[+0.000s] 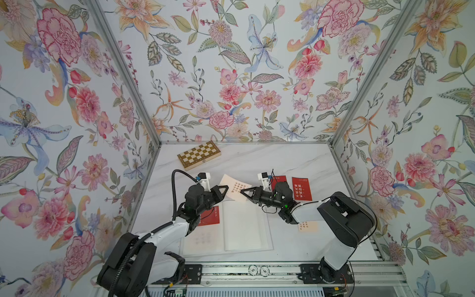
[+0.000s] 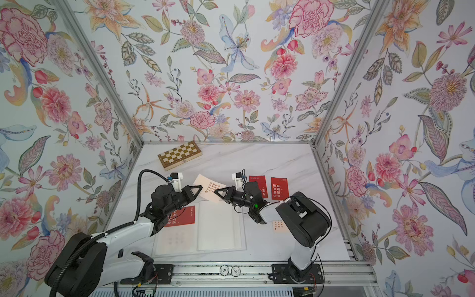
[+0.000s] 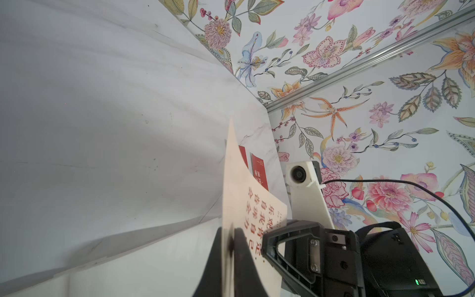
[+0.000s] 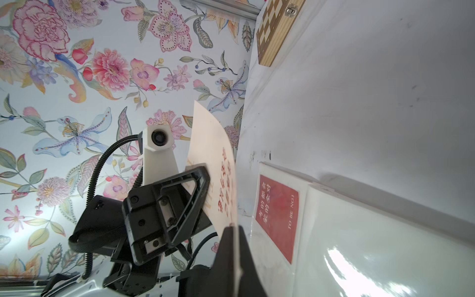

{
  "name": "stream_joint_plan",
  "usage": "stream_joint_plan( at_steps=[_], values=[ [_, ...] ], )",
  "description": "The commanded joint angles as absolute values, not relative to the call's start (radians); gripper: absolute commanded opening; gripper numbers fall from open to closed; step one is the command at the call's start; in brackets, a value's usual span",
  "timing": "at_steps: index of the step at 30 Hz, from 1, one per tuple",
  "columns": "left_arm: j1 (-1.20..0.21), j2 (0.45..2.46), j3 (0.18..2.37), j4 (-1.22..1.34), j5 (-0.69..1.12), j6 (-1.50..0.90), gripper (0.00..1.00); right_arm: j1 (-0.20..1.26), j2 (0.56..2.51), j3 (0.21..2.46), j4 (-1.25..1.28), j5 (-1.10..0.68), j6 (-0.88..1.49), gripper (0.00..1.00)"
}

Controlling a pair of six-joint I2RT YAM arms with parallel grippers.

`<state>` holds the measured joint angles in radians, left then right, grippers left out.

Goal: Place the photos into the photo albums
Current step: Pick up the photo at the center of the board.

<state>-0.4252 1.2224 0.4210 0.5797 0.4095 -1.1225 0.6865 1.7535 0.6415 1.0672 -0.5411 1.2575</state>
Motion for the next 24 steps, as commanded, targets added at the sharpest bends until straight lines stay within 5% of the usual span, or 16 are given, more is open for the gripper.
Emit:
stream_joint_plan(
  at_steps=[1,4,9,24],
  values=[
    [-0.412,1.181,0.435,0.453,0.391,-1.062,0.33,0.696,1.726,0.643,1.056,-0.543,1.247,0.00],
    [-0.401,1.130,0.445,0.334,0.363,-1.007,0.55,0.701,1.696,0.641,1.008,-0.539,1.230,0.00],
    [-0.380,1.032,0.505,0.031,0.280,-0.879,0.71,0.714,1.592,0.632,0.838,-0.517,1.153,0.00],
    [-0.339,0.885,0.536,-0.503,0.043,-0.742,0.81,0.816,1.356,0.759,0.052,-0.442,0.929,0.00]
  ],
)
